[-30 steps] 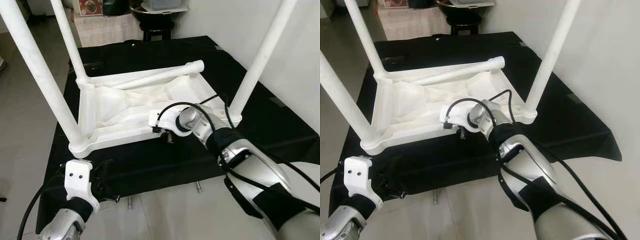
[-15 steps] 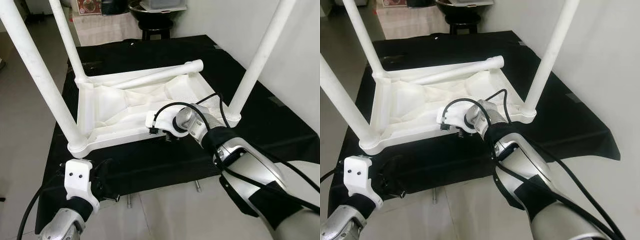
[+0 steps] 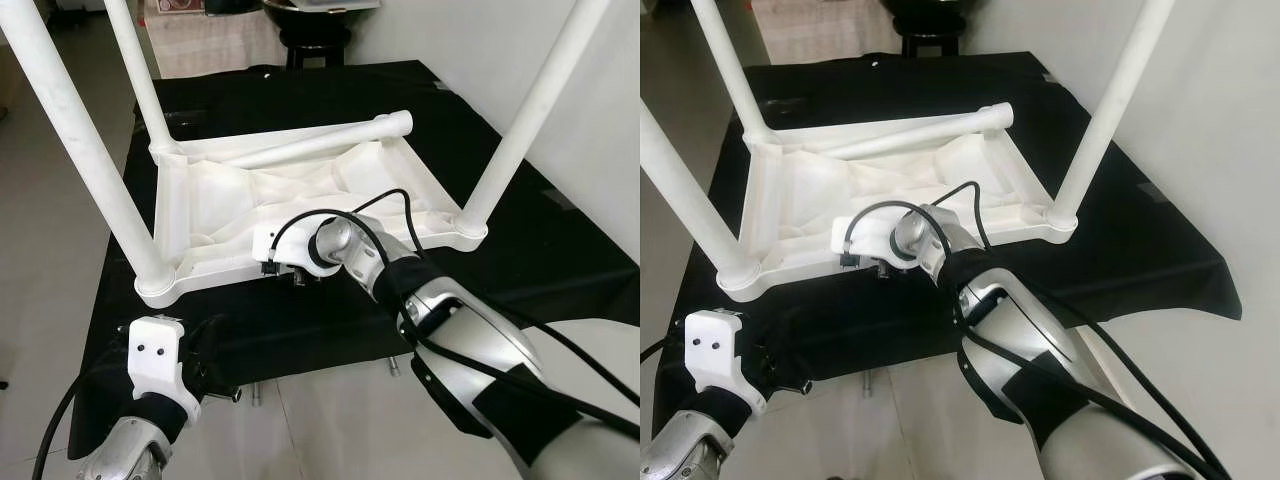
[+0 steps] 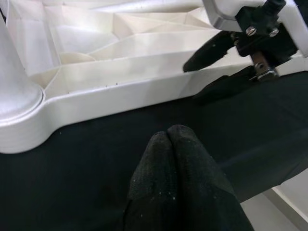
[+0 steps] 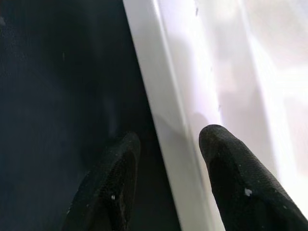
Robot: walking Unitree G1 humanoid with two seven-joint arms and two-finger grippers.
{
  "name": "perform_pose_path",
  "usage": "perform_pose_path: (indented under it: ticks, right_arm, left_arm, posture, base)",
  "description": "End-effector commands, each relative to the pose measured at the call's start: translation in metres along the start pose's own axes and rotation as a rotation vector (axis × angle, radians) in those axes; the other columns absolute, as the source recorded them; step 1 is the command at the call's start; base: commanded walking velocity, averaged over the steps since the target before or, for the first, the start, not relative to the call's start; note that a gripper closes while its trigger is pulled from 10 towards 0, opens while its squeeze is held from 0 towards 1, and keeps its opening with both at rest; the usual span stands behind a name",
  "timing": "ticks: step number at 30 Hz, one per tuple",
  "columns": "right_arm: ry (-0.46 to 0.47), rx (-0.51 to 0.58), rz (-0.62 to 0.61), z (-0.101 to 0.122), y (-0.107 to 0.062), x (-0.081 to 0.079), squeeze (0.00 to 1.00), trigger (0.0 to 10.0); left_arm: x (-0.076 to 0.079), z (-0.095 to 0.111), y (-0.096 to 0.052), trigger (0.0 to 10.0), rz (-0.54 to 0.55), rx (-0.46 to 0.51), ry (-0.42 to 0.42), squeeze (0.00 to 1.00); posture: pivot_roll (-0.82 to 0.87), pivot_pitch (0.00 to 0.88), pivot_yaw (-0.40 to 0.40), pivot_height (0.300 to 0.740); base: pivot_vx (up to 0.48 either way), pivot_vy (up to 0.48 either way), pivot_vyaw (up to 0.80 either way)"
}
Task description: Building children table
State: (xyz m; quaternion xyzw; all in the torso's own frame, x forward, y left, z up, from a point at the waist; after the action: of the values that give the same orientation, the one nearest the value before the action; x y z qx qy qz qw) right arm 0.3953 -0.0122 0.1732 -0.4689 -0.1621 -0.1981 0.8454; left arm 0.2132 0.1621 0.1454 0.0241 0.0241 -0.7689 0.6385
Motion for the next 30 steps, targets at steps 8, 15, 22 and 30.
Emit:
perform_pose_path:
  ticks: [8, 15, 22, 30]
  right_arm:
    - [-0.035, -0.140, 0.081, -0.018, -0.002, -0.003, 0.00, 10.0]
    - [-0.033, -0.198, 0.124, -0.028, -0.006, -0.003, 0.00, 0.0]
    - [-0.046, -0.212, 0.182, -0.035, -0.010, -0.003, 0.00, 0.0]
    - [-0.045, -0.203, 0.295, -0.043, -0.015, -0.010, 0.00, 0.0]
  left_arm:
    - [0.008, 0.002, -0.005, 10.0, -0.013, -0.008, -0.016, 0.00]
    - [0.010, 0.002, -0.006, 10.0, -0.015, -0.011, -0.021, 0.00]
    - [0.011, 0.002, -0.006, 10.0, -0.019, -0.012, -0.024, 0.00]
    - [0.011, 0.002, -0.004, 10.0, -0.017, -0.010, -0.026, 0.00]
  posture:
    - [0.02, 0.173, -0.091, 0.740]
    - [0.02, 0.171, -0.093, 0.740]
    - [0.02, 0.166, -0.094, 0.740]
    - [0.01, 0.160, -0.093, 0.740]
  base:
    - [0.000, 0.000, 0.00]
    - [0.000, 0.000, 0.00]
    - [0.000, 0.000, 0.00]
    - [0.000, 0.000, 0.00]
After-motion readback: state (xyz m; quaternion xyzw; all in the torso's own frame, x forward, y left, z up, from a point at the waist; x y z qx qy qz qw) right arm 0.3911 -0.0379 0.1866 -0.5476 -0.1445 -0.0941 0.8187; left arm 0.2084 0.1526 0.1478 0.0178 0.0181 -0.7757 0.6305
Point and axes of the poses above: a point about 5 cm out from each wrist's last joint towards the gripper, its own y axis pointing out of the wrist towards the gripper, its own z axis along the axis of the wrist's last joint, x = y × z, the point moved 2 cm from there along y, pointing out of the wrist towards the gripper, and after that the axes turned 9 degrees about y, right-handed, at the moved point
